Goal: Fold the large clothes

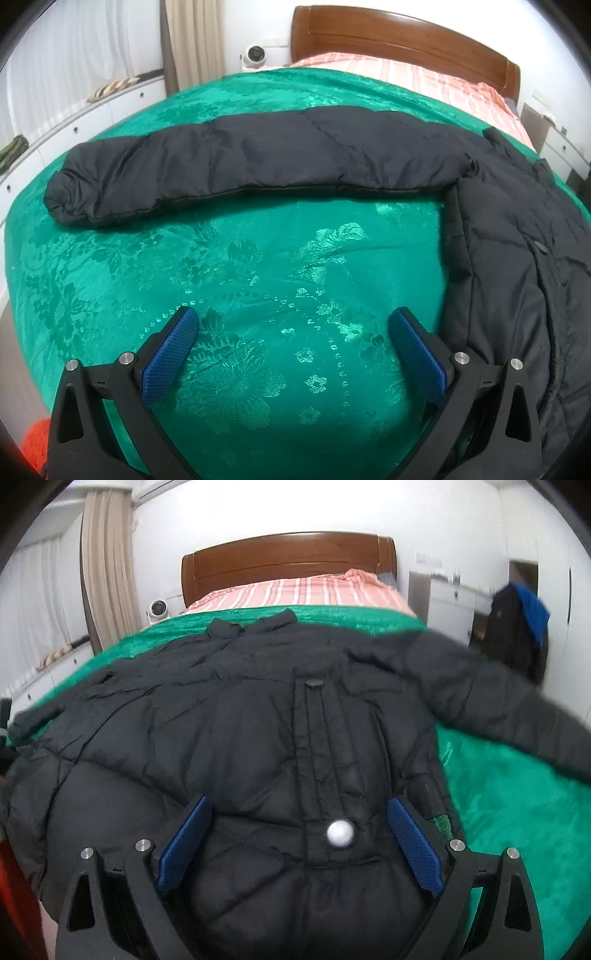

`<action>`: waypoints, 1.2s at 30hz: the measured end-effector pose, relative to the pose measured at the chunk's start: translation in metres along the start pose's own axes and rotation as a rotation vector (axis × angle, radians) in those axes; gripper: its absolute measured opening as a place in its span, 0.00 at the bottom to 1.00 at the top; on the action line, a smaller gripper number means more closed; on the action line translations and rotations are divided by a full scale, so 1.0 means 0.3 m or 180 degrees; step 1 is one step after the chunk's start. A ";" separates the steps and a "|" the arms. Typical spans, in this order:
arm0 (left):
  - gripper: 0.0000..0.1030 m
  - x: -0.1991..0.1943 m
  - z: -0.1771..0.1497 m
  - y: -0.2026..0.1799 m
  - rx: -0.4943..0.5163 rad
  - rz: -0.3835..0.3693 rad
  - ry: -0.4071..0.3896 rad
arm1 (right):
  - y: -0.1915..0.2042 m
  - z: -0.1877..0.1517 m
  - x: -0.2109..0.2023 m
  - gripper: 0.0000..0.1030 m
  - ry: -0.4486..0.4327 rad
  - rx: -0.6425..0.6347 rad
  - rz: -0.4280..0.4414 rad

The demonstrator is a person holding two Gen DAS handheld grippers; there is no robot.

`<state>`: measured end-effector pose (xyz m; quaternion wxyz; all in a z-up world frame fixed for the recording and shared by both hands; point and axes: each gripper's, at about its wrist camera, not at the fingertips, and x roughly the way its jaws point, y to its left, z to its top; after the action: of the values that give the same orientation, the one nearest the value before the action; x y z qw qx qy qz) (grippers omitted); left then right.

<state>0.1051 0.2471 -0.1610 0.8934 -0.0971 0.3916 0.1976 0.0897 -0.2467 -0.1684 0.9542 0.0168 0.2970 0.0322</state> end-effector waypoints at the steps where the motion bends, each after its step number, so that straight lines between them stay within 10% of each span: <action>1: 1.00 -0.001 -0.001 -0.001 0.0003 0.0005 -0.0009 | -0.007 -0.001 0.006 0.95 -0.0011 0.0023 0.0008; 27: 1.00 -0.013 -0.002 -0.002 0.0023 -0.0002 0.0003 | 0.022 -0.044 0.015 1.00 -0.0049 -0.0128 -0.0112; 36: 1.00 0.000 0.188 -0.027 0.0196 -0.0188 -0.0054 | 0.024 -0.047 0.017 1.00 -0.0060 -0.0151 -0.0133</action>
<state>0.1459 0.2583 -0.1226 0.9047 -0.0793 0.3869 0.1599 0.0854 -0.2391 -0.1824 0.9575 -0.0117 0.2874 0.0191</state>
